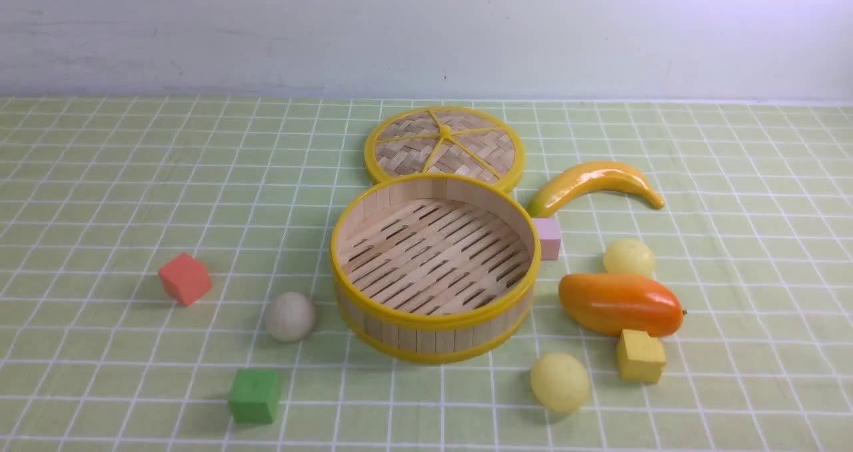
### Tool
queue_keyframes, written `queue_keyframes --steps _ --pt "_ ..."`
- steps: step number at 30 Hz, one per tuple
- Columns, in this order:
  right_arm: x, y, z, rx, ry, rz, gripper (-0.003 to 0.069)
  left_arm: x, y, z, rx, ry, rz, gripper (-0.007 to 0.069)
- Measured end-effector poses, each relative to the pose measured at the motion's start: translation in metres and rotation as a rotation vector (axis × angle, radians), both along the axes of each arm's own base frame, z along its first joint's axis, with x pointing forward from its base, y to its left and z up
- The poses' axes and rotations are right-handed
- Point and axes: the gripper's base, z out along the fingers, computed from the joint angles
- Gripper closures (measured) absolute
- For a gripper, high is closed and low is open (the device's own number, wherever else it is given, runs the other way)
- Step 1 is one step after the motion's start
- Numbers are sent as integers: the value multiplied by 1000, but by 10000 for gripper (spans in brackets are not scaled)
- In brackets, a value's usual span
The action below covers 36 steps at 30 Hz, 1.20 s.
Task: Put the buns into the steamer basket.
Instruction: Use the left arm to grab a steamed stuffed bun
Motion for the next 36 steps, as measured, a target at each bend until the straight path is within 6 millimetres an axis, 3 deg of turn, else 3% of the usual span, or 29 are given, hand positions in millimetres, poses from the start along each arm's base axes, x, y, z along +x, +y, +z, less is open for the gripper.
queue_keyframes --steps 16,23,28,30,32,33,35,36 --pt "0 0 0 0 0 0 420 1 0 2 -14 -27 4 387" --pt "0 0 0 0 0 0 420 4 -1 26 -673 -226 98 387" --pt "0 0 0 0 0 0 420 4 3 36 -778 -333 125 402" --pt "0 0 0 0 0 0 420 2 1 44 -765 -309 99 435" --pt "0 0 0 0 0 0 420 -5 -5 70 -679 -294 29 508" --pt "0 0 0 0 0 0 420 -5 -5 72 -664 -293 22 516" --pt "0 0 0 0 0 0 420 -12 -12 114 -477 -236 -61 615" --pt "0 0 0 0 0 0 420 -10 -15 124 -395 -147 -95 638"
